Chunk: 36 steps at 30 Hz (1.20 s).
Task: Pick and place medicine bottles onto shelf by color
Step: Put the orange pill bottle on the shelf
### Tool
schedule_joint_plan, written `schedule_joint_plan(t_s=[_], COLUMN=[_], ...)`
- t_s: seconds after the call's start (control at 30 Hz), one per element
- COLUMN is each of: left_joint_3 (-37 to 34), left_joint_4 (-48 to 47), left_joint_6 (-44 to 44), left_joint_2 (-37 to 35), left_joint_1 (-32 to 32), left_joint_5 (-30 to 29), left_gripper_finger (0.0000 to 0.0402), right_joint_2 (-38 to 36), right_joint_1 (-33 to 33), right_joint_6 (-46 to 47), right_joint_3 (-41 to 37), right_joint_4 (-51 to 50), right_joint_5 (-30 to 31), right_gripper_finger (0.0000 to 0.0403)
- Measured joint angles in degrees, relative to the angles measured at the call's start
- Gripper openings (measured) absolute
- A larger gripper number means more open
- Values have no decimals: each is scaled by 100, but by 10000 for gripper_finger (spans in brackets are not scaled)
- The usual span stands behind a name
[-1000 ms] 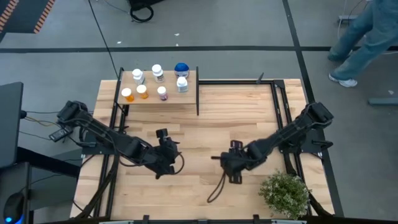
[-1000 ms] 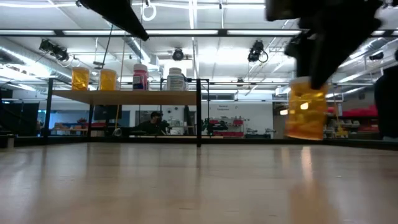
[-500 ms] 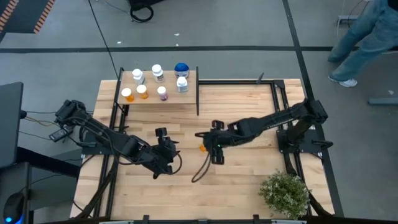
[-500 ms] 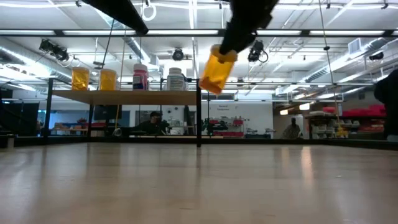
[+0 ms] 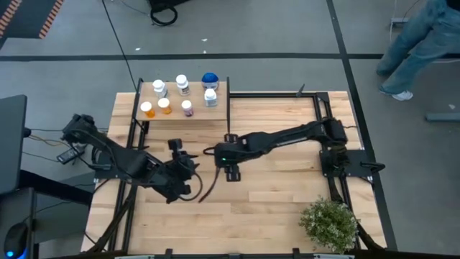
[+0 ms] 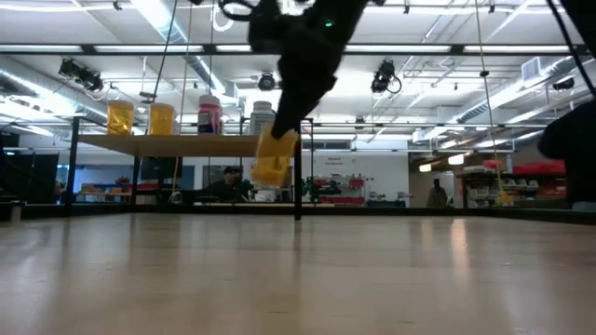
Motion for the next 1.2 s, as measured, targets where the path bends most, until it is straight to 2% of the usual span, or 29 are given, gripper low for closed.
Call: schedule_joint_plan(t_s=[0.27,0.43,1.2], left_joint_3=[56,56,48], left_joint_4=[-993,-1427,-1115], left_joint_6=[-1077,-1710,-1909], left_joint_2=[-563,-628,-624], left_joint_1=[-190,-190,-162], left_joint_5=[-12,-93,-331], left_gripper_finger=[111,111,107], right_joint_2=[906,1120,1197], right_joint_1=[-232,-346,-492], right_joint_6=[-376,-528,-514], right_joint_3=[969,1252,1252], right_joint_4=[-111,-120,-25], right_joint_5=[-419,-505,-749], right_gripper_finger=[235,235,235])
